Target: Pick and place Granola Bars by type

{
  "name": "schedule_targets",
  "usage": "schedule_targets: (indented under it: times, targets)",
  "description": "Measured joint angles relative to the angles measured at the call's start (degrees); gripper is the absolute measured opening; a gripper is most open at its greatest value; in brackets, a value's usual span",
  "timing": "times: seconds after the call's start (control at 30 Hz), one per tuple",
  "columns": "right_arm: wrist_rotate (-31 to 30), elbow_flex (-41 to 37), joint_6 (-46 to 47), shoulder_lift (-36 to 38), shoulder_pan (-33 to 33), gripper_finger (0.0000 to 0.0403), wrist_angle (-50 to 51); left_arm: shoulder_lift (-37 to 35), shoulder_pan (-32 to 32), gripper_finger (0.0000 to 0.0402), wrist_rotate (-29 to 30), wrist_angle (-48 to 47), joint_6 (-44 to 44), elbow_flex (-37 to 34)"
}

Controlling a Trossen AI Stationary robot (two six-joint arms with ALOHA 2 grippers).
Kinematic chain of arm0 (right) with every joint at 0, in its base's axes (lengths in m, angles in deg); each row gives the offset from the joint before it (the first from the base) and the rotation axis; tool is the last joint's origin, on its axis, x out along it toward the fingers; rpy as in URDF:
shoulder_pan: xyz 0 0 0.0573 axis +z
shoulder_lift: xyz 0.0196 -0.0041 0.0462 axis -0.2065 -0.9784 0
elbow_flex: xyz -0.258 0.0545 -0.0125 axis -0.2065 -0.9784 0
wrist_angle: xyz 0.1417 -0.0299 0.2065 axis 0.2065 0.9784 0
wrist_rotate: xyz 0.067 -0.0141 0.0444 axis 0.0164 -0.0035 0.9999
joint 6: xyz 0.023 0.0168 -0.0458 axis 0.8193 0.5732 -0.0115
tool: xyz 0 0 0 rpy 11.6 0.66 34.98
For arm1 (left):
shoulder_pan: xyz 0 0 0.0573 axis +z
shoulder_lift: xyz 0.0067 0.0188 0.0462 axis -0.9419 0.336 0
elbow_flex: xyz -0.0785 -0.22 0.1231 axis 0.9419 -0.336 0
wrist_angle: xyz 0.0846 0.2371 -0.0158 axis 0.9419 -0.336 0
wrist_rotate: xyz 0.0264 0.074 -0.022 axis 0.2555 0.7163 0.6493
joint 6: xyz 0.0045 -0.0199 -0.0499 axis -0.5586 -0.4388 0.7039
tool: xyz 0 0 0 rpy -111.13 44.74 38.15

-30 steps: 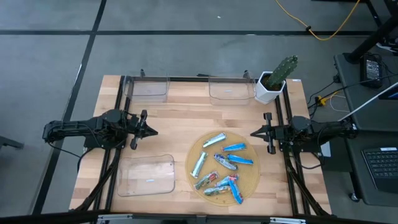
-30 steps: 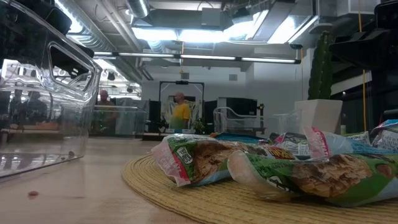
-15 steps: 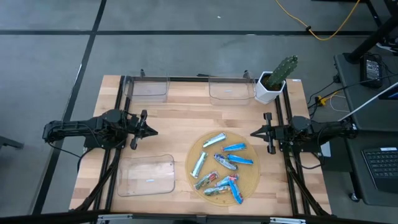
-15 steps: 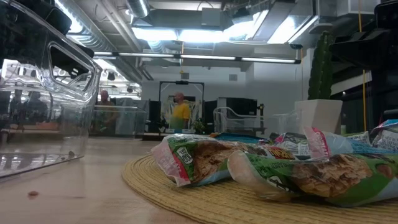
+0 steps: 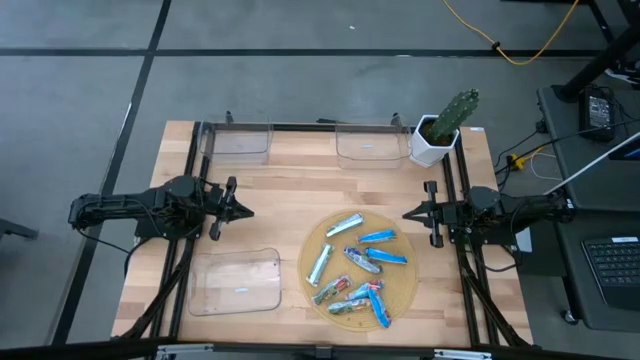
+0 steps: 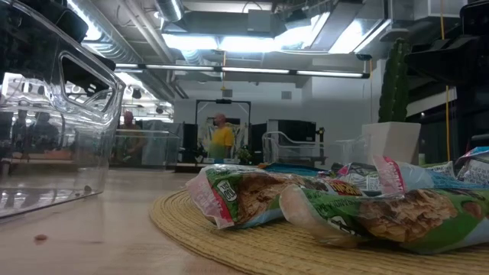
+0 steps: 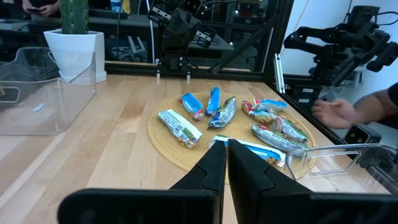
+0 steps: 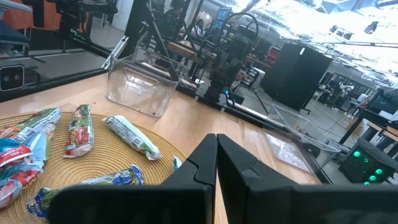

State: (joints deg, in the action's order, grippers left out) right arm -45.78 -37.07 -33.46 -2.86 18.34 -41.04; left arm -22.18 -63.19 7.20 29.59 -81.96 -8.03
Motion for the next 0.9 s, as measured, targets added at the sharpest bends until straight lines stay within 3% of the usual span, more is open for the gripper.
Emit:
schedule_targets:
  times: [0.9]
  targets:
    - [0.27, 0.01, 0.0, 0.0, 0.01, 0.0016, -0.1, 0.02, 0.0, 0.0008, 0.0, -0.02, 0.0, 0.0]
